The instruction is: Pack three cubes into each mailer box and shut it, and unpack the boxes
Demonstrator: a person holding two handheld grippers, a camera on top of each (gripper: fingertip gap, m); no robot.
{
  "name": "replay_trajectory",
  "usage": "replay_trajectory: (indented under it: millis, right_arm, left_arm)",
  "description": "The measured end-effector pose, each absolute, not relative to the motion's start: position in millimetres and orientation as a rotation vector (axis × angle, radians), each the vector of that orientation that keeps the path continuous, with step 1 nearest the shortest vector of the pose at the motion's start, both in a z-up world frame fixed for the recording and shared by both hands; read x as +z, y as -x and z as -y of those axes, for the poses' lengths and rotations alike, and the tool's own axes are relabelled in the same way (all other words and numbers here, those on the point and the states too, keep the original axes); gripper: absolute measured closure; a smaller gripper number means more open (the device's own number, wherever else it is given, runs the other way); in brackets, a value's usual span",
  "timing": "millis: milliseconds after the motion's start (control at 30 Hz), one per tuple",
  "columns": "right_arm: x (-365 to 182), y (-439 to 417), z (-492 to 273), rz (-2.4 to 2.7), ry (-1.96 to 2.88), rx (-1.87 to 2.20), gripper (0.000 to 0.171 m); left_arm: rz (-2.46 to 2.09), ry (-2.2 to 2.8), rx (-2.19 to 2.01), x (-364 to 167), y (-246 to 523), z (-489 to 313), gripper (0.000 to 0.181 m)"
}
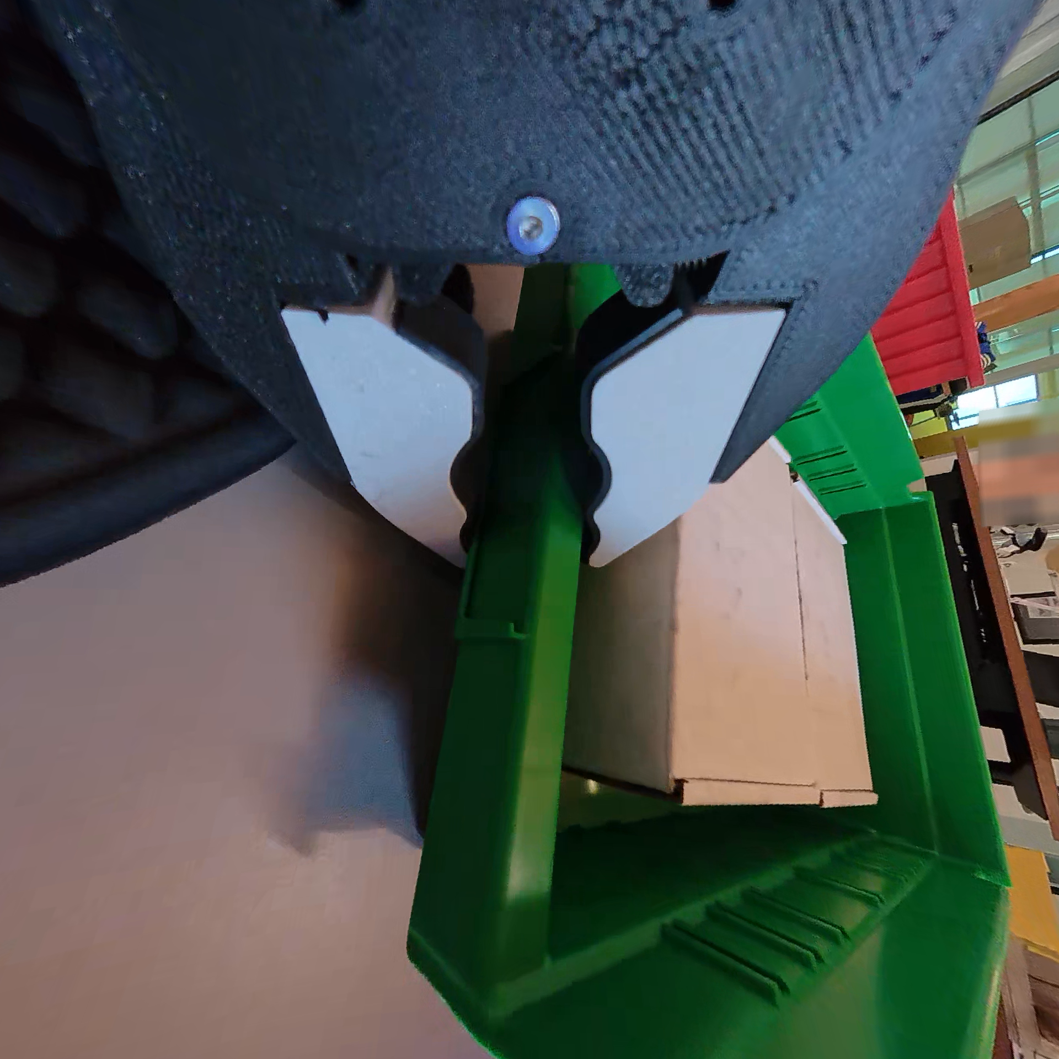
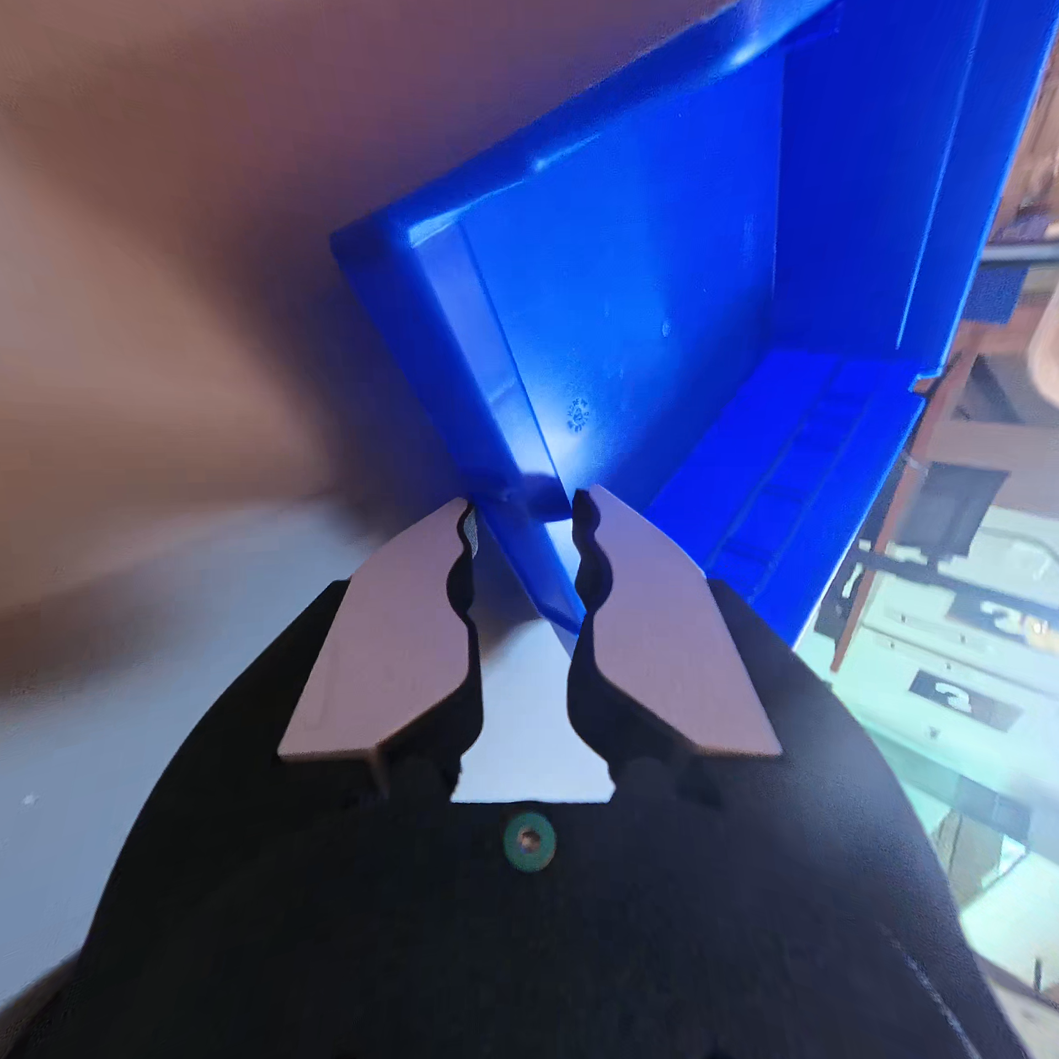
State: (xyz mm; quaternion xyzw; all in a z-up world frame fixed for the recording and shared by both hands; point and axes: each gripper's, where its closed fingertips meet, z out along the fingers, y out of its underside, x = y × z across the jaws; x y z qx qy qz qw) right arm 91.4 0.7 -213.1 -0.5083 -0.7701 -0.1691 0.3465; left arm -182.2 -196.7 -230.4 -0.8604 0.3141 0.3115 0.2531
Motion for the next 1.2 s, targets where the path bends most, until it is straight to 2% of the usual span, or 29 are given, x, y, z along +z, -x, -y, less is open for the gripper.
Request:
replay_trajectory:
  millis: [33,267,667,867,967,1200]
  right_arm:
    - [-213.1,-102.3,0.1,1.975,1.339,-0.46,0.138]
    - [-211.2,-142.0,-22.3,1.796,1.449,-0.54,0.138]
    - [-210.9,-122.9,-114.9,1.675,1.493,-0.599,0.139]
    - [-210.6,-116.7,-129.2,1.637,1.463,-0.54,0.139]
    - [-208.2,-114.7,-125.3,1.589,1.462,-0.409,0.138]
    - [-149.9,-92.3,-77.4,1.395,1.465,0.301,0.133]
  left_arm:
    - [-0.849,2.354,0.845,-230.6,179.8,198.2,0.148]
    - [-0.789,2.375,0.836,-230.7,171.0,197.0,0.149]
    - [-0.673,2.365,0.82,-230.3,201.5,161.0,0.148]
    - [-0.641,2.344,0.787,-230.1,214.4,151.1,0.147]
    - [-0.665,2.319,0.802,-229.5,217.1,150.0,0.147]
    - [-0.693,2.301,0.789,-228.9,226.6,146.4,0.146]
